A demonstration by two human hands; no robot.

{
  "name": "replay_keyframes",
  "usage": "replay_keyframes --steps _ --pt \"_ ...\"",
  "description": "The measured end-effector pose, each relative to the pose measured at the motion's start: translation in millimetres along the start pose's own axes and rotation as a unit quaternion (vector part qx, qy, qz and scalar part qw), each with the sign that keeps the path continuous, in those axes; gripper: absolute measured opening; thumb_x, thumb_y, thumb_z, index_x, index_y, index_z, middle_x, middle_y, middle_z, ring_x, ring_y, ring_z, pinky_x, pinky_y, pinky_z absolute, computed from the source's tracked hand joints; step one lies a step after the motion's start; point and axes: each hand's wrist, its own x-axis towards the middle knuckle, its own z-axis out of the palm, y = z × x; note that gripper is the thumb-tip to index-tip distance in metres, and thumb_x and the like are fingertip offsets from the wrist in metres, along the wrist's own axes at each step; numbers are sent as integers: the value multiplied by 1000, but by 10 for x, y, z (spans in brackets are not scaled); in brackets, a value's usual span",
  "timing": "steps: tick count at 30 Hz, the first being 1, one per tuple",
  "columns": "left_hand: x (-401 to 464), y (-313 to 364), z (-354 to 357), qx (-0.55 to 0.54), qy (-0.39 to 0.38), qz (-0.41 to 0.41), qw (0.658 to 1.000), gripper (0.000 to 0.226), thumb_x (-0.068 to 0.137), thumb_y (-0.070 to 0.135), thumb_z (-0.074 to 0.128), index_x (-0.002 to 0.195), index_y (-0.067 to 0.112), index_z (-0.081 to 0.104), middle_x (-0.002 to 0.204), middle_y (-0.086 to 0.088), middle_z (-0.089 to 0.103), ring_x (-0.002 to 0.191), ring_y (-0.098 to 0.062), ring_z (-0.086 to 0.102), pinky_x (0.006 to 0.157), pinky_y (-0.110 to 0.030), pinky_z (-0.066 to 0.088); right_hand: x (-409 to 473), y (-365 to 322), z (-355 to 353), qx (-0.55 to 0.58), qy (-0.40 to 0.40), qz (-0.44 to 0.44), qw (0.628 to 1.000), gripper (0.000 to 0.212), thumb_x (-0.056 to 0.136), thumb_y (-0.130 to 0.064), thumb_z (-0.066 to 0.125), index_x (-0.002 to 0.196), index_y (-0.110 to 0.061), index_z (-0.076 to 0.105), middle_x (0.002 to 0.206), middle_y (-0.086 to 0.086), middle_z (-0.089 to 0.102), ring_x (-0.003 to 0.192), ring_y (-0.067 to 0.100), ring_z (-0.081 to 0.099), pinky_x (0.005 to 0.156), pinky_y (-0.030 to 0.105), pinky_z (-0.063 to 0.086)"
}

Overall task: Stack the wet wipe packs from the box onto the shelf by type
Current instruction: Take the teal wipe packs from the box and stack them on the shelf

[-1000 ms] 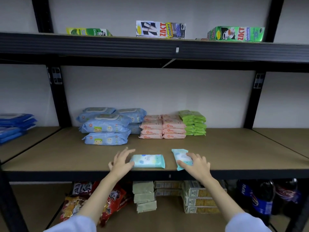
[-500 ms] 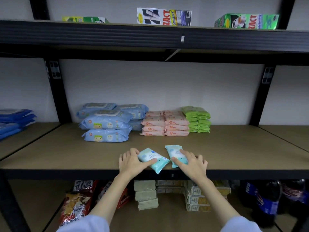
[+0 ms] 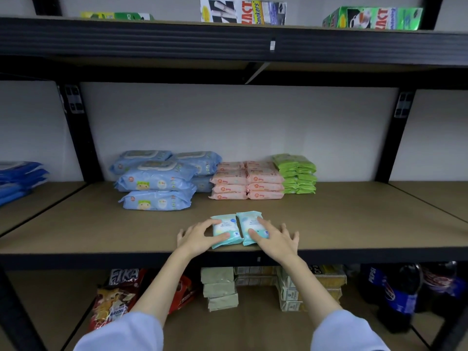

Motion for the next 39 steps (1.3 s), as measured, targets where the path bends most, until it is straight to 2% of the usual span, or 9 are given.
replay_keyframes --steps 11,16,20,22,24,28,33,37,39 --pt "73 -13 20 4 -6 -8 1000 48 82 63 49 127 47 43 146 12 38 137 -13 29 113 -40 8 -9 -49 95 -10 45 9 999 56 93 -60 26 145 -40 23 152 -5 31 145 30 8 114 54 -2" --pt "-232 -40 69 -180 102 82 975 43 86 31 63 126 25 50 132 2 51 125 -15 45 105 -30 34 -217 64 141 82 161 -61 982 54 94 -46 43 143 -25 34 145 6 41 136 26 34 114 46 19" --pt "-902 -159 401 -108 223 169 954 38 90 18 57 127 19 48 129 3 47 121 -9 43 103 -27 34 -697 257 503 105 302 -111 941 43 88 -28 53 128 -12 54 139 14 47 134 33 38 107 44 31" --pt "-1183 -324 692 -95 216 167 957 37 91 17 55 127 17 48 128 2 48 120 -10 44 102 -28 36 -930 387 804 106 314 -104 938 35 87 -20 57 121 -11 59 132 14 52 127 33 44 103 43 36" --pt "-1388 -570 1054 -91 156 115 977 37 92 19 53 128 17 47 127 2 48 118 -12 47 99 -32 40 -1117 545 1140 110 247 -60 961 31 88 -19 55 118 -12 60 128 13 54 121 32 48 99 40 38" --pt "-1687 -1171 1828 -57 2 -52 997 40 90 19 55 129 16 45 127 -7 51 114 -27 53 93 -38 45 -1404 918 1880 75 -20 85 993 36 89 -19 53 124 -13 53 124 14 55 113 31 51 92 35 43" --pt "-2133 -1865 2647 -60 -186 -225 955 41 89 12 54 129 8 43 127 -20 50 113 -35 52 92 -38 45 -1769 1326 2723 100 -218 225 944 41 90 -19 54 128 -4 50 125 17 57 117 33 53 93 34 44" --pt "-2423 -2202 3036 -56 -257 -262 929 46 91 15 52 135 9 38 133 -19 48 118 -32 51 95 -34 43 -2096 1876 3453 137 -293 261 909 63 79 -34 53 131 1 47 115 -22 63 122 34 50 100 38 41" --pt "-2504 -2271 3191 -58 -274 -286 916 51 90 17 53 137 13 35 137 -15 45 123 -32 48 97 -34 42 -2209 1981 3640 144 -313 315 884 52 84 -13 55 132 2 43 128 4 58 120 34 50 99 34 42"
